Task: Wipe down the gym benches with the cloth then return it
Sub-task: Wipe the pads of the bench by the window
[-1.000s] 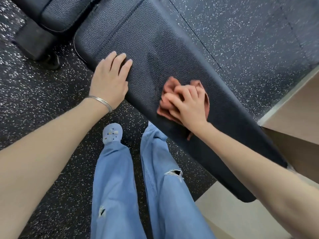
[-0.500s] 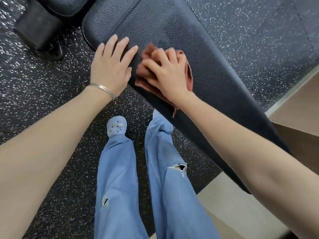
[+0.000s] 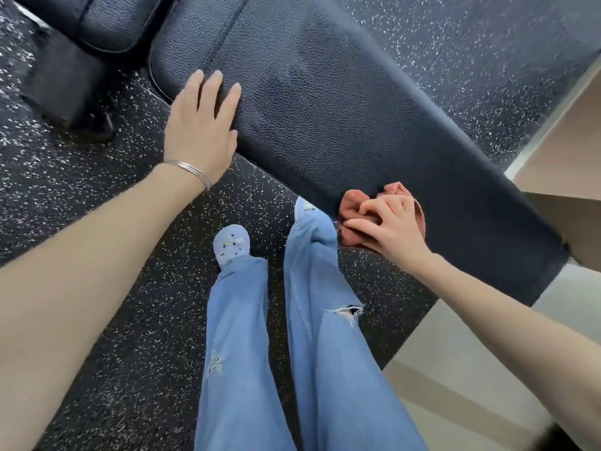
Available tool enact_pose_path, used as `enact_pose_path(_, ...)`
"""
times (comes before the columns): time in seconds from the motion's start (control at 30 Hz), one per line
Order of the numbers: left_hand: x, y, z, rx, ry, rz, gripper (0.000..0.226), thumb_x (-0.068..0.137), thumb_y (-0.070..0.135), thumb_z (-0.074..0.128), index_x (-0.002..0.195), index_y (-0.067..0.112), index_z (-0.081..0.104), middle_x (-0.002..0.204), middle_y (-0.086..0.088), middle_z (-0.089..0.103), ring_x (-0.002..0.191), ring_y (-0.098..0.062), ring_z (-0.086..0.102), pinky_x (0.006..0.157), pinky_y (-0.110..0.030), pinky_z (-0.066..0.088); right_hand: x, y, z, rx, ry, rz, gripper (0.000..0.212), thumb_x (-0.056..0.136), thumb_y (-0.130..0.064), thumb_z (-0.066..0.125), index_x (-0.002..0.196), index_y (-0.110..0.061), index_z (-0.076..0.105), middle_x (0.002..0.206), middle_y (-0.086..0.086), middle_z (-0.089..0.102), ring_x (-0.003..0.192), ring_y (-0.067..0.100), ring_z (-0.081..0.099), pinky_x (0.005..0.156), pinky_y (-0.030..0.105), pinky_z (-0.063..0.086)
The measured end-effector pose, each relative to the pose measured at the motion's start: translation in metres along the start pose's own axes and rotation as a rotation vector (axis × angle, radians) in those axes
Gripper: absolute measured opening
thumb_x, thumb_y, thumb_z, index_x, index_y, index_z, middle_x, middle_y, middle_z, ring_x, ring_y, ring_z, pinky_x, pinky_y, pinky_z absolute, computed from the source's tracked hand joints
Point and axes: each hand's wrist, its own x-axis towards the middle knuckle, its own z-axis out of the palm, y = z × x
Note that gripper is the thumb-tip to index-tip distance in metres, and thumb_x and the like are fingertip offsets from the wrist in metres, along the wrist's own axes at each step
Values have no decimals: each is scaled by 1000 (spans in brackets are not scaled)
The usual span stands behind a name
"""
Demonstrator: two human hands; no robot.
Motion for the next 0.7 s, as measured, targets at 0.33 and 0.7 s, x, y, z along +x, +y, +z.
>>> enact_pose_path(0.33, -9, -40, -1, -17, 47, 85, 62, 88, 13, 49, 145, 5, 28, 152, -24, 21, 138, -43, 20, 113, -48, 19, 99, -64, 1, -107, 104, 82, 8, 77, -31, 77, 81, -31, 70, 86, 4, 65, 88, 24, 46, 70, 43, 46)
enact_pose_path(0.7, -5, -77, -14, 32, -46, 131, 70, 84, 13, 57, 146, 3, 24, 152, -24, 20, 139, -40, 20, 114, -46, 21, 129, -73, -11, 7, 52, 236, 33, 68, -34, 75, 100, -29, 69, 99, 6, 63, 89, 30, 58, 75, 45, 42)
